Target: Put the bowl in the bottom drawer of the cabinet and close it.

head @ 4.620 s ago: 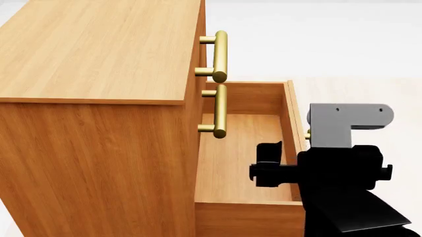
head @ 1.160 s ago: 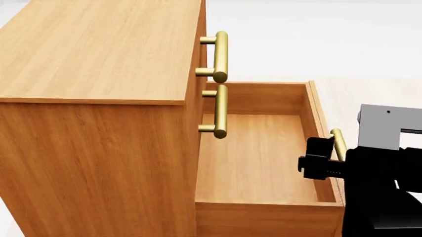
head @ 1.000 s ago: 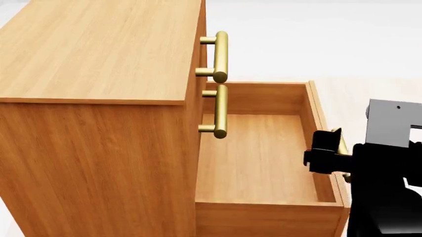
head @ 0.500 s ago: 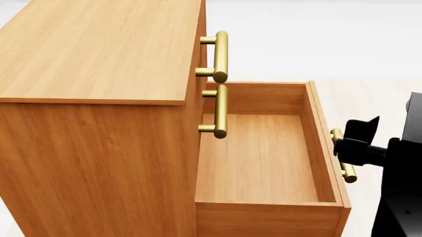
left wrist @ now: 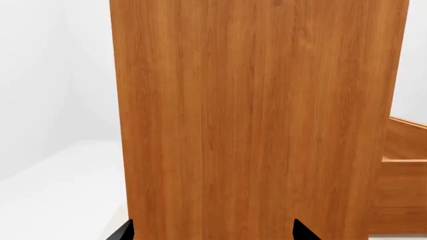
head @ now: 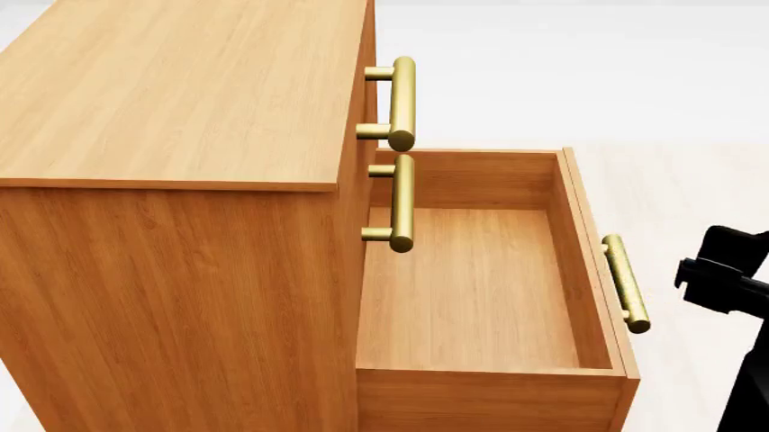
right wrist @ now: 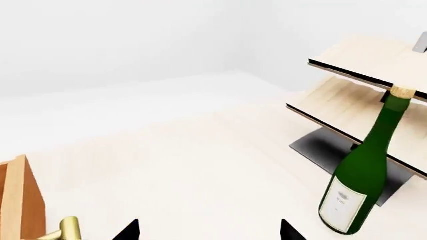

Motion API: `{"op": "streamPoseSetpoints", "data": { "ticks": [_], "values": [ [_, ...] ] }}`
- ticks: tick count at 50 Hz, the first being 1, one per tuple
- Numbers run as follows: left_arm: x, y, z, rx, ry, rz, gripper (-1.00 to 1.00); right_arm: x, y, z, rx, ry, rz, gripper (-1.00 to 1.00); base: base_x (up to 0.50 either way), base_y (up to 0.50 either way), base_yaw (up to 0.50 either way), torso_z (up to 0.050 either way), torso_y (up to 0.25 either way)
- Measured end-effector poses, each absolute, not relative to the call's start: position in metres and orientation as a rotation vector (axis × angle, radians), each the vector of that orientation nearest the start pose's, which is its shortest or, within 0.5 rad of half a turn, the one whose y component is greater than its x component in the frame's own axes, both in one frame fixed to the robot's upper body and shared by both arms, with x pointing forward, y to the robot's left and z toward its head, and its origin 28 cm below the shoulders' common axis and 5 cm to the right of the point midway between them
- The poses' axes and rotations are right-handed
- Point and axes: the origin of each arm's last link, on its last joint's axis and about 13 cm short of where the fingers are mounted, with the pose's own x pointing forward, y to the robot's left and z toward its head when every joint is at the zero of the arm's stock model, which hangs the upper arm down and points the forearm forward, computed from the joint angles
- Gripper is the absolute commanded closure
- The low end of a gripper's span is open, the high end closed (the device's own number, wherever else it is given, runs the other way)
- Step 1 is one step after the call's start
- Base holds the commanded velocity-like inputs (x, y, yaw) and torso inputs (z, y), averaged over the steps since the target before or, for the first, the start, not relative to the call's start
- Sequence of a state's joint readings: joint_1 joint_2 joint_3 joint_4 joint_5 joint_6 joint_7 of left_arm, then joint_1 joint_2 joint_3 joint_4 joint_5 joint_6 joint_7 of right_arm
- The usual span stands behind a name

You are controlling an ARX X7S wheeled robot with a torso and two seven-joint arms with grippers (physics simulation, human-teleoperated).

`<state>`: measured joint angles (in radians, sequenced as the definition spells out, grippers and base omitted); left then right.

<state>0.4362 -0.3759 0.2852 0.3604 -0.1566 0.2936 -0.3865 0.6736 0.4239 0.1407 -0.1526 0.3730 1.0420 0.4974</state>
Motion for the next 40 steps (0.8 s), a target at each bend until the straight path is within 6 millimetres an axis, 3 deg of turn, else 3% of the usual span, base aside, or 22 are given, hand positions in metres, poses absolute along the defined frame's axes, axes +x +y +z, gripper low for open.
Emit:
{"op": "streamPoseSetpoints", "data": {
  "ticks": [40],
  "values": [
    [0.104, 0.214, 0.033, -0.004, -0.136, -0.011, -1.0, 0.294, -0.235, 0.169, 0.069, 0.229, -0.947, -1.0, 0.0, 0.0, 0.0, 0.0, 0.0]
  ]
}}
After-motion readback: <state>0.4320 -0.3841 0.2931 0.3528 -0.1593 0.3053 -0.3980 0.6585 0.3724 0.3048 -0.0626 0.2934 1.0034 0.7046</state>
